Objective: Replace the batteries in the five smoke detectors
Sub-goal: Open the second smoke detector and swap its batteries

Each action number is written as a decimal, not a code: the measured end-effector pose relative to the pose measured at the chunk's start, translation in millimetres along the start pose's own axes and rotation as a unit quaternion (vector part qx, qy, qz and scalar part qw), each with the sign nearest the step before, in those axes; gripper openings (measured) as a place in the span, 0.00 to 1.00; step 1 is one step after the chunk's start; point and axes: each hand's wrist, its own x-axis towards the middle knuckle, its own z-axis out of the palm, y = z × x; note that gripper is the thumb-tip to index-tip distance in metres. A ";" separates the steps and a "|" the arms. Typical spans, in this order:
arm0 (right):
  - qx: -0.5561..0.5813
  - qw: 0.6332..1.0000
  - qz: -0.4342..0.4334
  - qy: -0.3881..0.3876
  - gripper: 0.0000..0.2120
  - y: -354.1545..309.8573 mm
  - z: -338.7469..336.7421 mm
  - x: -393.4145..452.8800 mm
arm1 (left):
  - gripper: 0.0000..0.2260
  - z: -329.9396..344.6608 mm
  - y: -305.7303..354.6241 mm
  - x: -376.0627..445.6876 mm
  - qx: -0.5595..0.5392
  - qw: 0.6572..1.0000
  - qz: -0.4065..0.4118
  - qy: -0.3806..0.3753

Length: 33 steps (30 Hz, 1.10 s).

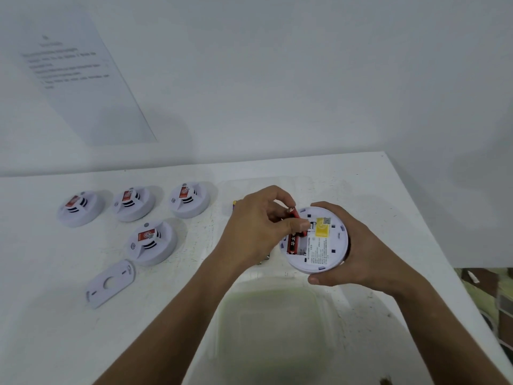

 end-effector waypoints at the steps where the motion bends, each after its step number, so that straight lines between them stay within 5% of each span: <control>1: 0.001 1.000 0.000 -0.001 0.45 -0.7 0.4 0.0 | 0.10 1.9 -3.4 -0.2 0.002 1.000 0.013 0.010; 5: 0.010 1.000 0.009 -0.004 0.45 0.6 0.4 -1.6 | 0.15 5.8 -18.4 -3.9 0.112 0.989 0.092 0.013; 12: 0.017 0.999 0.021 -0.017 0.46 -2.2 -4.0 -0.8 | 0.47 -17.6 -33.7 -13.5 0.180 0.962 0.082 -0.190; 33: 0.036 0.987 0.023 -0.153 0.46 -37.6 89.3 56.6 | 0.34 -111.7 -89.6 -68.9 0.172 0.976 0.123 -0.058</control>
